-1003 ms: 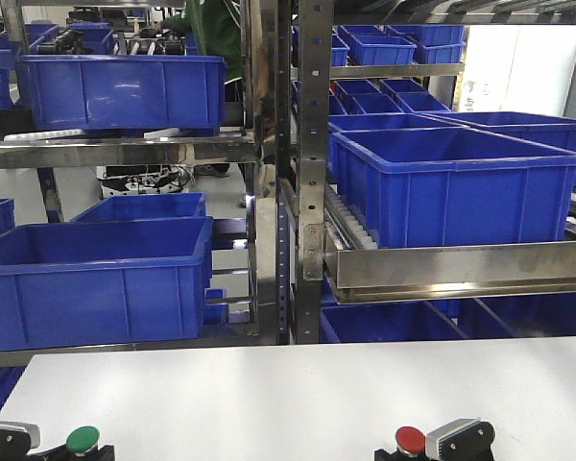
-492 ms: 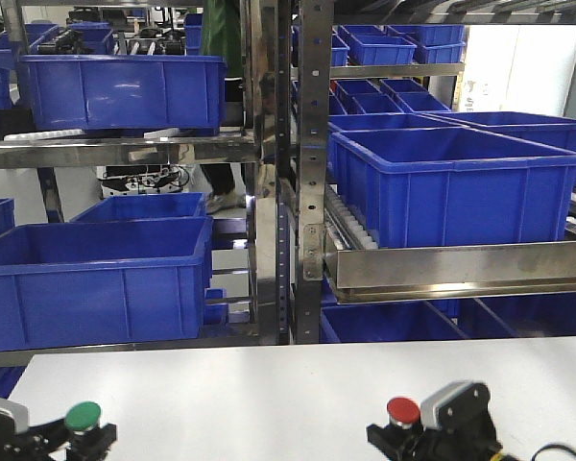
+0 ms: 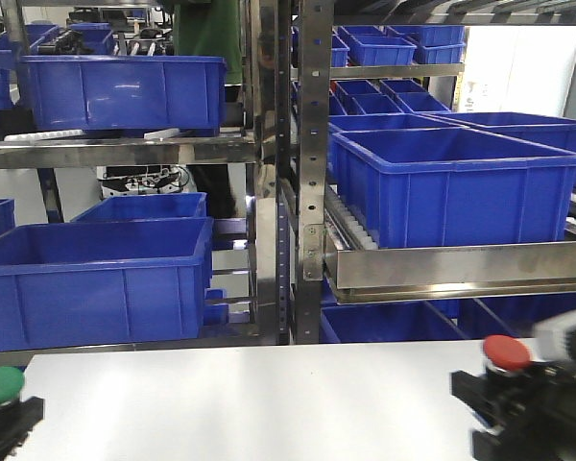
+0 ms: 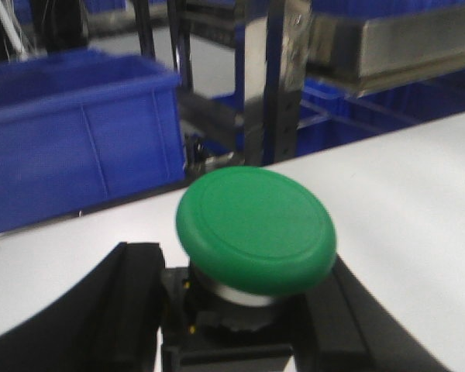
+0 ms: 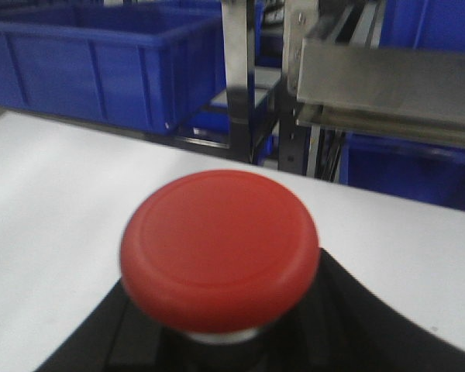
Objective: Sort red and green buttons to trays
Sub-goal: 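Lift both held button switches off the table, then drive the base to the counter with the green and red trays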
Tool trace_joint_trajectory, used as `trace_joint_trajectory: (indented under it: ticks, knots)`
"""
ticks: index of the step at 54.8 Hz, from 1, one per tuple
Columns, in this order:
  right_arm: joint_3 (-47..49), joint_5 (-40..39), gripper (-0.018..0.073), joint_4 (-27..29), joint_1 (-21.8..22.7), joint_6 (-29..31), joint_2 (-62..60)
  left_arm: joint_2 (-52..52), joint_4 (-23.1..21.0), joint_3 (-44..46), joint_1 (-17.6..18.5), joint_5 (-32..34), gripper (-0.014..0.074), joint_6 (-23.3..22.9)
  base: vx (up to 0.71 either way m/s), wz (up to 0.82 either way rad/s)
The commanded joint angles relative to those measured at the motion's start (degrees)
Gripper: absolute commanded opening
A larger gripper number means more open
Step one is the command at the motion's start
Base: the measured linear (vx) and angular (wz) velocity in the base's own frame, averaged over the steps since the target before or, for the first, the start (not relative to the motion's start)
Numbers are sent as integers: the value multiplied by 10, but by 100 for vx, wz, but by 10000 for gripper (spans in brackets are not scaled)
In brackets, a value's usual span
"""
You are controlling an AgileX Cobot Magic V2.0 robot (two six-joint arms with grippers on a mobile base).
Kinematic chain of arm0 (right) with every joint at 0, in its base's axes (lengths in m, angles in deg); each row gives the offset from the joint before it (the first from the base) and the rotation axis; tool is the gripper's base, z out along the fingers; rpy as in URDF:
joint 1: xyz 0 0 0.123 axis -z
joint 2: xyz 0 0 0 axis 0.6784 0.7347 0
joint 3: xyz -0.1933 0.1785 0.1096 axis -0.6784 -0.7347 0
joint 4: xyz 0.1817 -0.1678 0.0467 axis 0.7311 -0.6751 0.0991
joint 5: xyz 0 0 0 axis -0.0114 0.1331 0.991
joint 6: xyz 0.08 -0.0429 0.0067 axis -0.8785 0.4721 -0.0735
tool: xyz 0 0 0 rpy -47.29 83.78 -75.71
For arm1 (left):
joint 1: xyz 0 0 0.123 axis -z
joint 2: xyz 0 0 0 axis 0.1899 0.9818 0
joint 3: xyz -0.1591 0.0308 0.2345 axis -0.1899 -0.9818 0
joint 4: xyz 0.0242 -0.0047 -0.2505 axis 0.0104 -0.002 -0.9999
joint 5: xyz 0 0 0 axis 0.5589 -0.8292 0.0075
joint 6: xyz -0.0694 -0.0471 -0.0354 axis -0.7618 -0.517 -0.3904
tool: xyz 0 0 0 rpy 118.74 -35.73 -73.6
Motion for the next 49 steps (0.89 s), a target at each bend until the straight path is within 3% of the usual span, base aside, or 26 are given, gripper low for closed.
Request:
trace_joint_trajectory:
  ticks: [1,3,9,12,17,49]
  knots:
    - [-15,17,-8,-80,1,-98,-106,-79,125,12,2,16,0,-145,0,0]
    - [-29,30,-8,-104,1,-134,-148,-105,190,12,2,15,0,-192,0,0]
    - [-60,60,-8,-180,1,-221,-238,-154,332,12,2,7,0,-330,0,0]
    - [-72,71,-8,-215,1,-254,-269,-170,382,12,2,2,0,-375,0,0]
    - [-82,88,-8,-238,1,-269,-291,-180,429,12,2,3,0,-391,0,0]
    - [-82,93,-8,-238,1,-269,-304,-182,436,12,2,23,0,-395,0,0]
